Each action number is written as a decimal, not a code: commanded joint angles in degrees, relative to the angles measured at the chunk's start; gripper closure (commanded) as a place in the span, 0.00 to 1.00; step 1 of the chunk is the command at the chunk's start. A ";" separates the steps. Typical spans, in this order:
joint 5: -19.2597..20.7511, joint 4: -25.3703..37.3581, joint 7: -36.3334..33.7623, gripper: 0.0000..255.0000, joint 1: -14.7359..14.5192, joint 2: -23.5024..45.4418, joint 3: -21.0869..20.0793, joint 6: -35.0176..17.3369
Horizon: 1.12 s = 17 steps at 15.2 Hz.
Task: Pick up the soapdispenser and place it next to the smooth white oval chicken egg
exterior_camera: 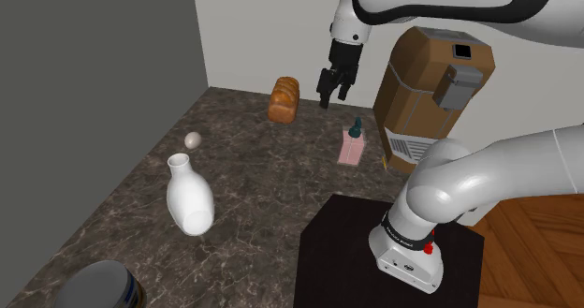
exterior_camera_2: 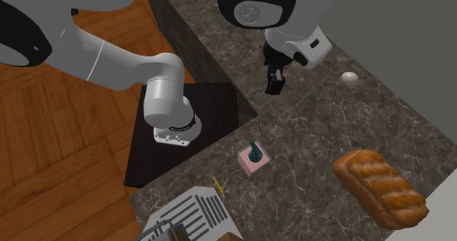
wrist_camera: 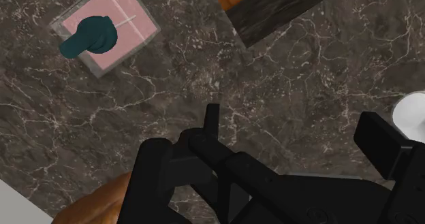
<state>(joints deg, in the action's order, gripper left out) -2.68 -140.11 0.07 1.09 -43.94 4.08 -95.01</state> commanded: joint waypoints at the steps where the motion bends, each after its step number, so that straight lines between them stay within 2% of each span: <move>1: 0.00 0.00 0.00 0.00 0.00 0.00 0.00 0.00; 9: 6.16 -3.29 7.30 0.00 4.88 5.18 8.30 -5.11; 17: 11.43 -3.10 14.47 0.00 9.20 14.34 16.79 -11.32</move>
<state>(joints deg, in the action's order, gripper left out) 8.33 -143.36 13.91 9.94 -30.88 20.06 -105.51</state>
